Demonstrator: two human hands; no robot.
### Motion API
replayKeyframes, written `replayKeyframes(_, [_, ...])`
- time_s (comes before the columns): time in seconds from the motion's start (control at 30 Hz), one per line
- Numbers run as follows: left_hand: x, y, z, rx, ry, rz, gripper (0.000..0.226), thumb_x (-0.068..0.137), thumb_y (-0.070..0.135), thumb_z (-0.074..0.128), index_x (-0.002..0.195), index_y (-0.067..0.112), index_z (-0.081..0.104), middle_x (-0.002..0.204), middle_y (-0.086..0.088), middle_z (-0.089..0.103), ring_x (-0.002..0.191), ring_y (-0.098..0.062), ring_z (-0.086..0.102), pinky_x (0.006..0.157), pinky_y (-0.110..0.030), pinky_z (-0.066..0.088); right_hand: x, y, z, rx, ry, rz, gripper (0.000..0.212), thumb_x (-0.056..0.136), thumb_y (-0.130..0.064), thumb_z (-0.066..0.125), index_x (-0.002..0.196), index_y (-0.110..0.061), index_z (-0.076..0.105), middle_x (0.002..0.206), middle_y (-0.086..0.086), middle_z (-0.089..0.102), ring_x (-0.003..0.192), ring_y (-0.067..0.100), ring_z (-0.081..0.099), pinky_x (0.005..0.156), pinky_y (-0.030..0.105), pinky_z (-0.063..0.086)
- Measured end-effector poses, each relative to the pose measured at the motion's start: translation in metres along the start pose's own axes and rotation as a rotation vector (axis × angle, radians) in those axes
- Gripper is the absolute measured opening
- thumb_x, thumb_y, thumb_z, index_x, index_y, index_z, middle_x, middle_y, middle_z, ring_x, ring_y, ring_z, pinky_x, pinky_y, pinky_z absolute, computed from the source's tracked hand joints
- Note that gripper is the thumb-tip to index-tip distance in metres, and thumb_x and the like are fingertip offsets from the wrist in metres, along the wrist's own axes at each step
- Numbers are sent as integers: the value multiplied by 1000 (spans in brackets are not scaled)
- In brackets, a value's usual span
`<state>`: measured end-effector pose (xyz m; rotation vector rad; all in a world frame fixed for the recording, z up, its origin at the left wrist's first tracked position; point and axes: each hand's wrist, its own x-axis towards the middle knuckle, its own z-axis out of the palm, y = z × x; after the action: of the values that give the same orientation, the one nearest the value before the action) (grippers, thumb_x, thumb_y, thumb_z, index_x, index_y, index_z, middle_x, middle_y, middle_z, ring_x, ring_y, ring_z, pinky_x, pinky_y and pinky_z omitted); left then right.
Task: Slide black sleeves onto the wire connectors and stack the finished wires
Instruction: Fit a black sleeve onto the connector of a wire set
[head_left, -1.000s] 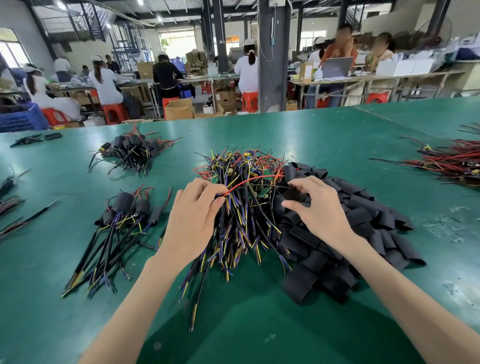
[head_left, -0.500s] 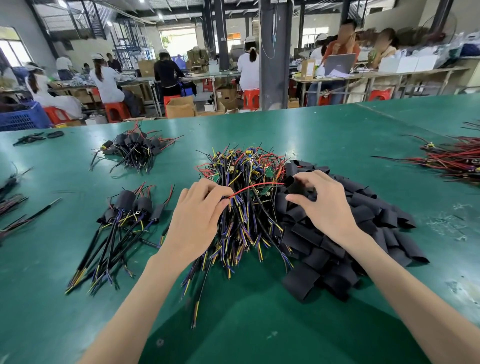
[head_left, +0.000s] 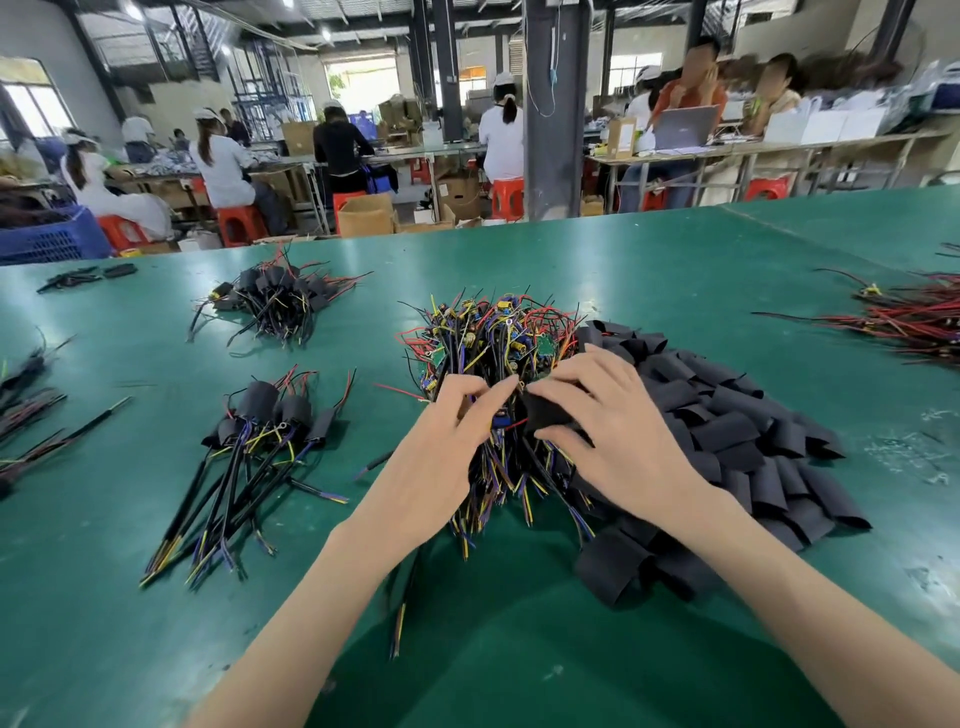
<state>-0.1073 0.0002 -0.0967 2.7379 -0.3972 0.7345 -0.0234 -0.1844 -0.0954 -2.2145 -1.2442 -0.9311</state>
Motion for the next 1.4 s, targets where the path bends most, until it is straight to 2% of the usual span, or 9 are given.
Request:
replayKeyframes(0.07, [1,4,-1,-42,60,24,64,83,-15,57,140,6,39,110,-11,45,84,-1,40,90,-4,36,-1,-5,1,3,-21,-16,38,74,-15,78,109,-5,65,102,10,60,103,35,54,101,39,34])
replayKeyframes(0.2, [1,11,-6,-160,125,-96,33,93,7,55,125,4,51,109,-10,52,92,-25,57,81,-33,42,-1,-8,-5,8,-42,7,36,76,-17,77,109,-9,66,101,7,62,91,32,58,86,39,42])
replayKeyframes(0.37, [1,13,-5,-124,127,-62,21,92,11,58,112,3,60,106,-7,56,90,-25,58,80,-36,43,-1,-9,-7,64,-61,68,36,79,-22,75,112,-13,66,105,2,62,88,25,61,77,34,42])
replayKeyframes(0.57, [1,8,-1,-133,169,-84,25,88,11,65,111,5,63,102,-7,50,83,-20,58,78,-29,43,-1,-10,-7,86,-116,21,37,80,-23,74,115,-13,64,105,2,60,85,22,59,74,33,43])
replayKeyframes(0.67, [0,8,1,-252,216,-113,33,87,8,66,119,9,57,100,4,47,93,-3,57,83,-26,45,-1,-11,-8,68,-107,27,38,80,-24,74,114,-14,65,104,2,60,83,21,59,74,33,44])
replayKeyframes(0.8, [0,8,2,-345,268,-100,37,87,-5,59,119,15,57,103,1,61,95,5,59,89,-14,44,-2,-12,-7,118,-72,77,39,79,-24,75,115,-12,65,103,3,60,80,21,60,73,32,46])
replayKeyframes(0.93, [0,9,2,-378,279,-155,46,86,-2,62,115,32,54,97,18,62,92,11,59,87,-6,41,-2,-10,-5,142,-73,62,40,78,-23,76,115,-11,66,102,3,60,81,21,59,73,33,48])
replayKeyframes(1.07, [-1,10,3,-364,251,-167,48,84,6,67,112,40,49,93,16,66,91,5,62,88,-17,46,-3,-9,-3,125,-34,17,40,71,-18,81,108,-9,69,100,4,63,82,22,61,72,34,50])
replayKeyframes(1.4, [-1,8,2,-515,352,-209,47,81,-2,68,111,31,57,79,11,71,73,-4,66,76,-17,51,-3,-11,0,216,28,0,30,74,-19,79,101,-9,71,99,2,66,84,21,63,72,41,53])
